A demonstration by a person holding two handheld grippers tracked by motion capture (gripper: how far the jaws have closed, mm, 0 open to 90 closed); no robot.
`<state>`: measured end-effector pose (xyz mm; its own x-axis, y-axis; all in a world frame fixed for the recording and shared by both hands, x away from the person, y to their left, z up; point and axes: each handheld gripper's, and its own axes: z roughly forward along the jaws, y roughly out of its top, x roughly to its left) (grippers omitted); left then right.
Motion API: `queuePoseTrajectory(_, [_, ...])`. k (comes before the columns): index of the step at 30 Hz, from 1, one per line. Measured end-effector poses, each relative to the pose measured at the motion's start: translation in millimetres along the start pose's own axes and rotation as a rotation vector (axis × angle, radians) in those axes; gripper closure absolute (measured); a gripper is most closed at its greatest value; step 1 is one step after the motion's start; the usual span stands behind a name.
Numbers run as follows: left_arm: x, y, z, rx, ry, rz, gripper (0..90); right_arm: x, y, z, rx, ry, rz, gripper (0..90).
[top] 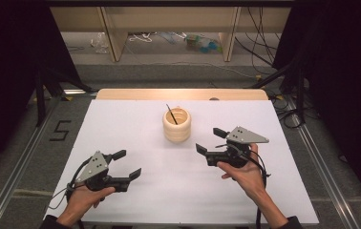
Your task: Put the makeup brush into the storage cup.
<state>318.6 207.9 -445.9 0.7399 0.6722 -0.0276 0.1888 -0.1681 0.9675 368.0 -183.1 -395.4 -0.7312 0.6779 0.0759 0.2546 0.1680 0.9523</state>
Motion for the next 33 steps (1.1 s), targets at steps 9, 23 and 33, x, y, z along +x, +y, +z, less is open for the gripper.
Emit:
queuePoseTrajectory(9, [-0.1, 0.0, 0.0, 0.0, 0.0, 0.0, 16.3, -1.1, -8.2, -8.6, -0.005, -0.015, 0.002, 15.6])
queuePoseTrajectory(23, [-0.2, 0.0, 0.0, 0.001, -0.001, 0.0, 16.3, -3.6, -16.7, -18.5, -0.004, -0.025, 0.007, 15.7])
queuePoseTrajectory(33, [-0.4, 0.0, 0.0, 0.0, -0.001, -0.001, 16.3, -3.5, -20.0, -23.6, 0.019, -0.025, 0.003, 15.8])
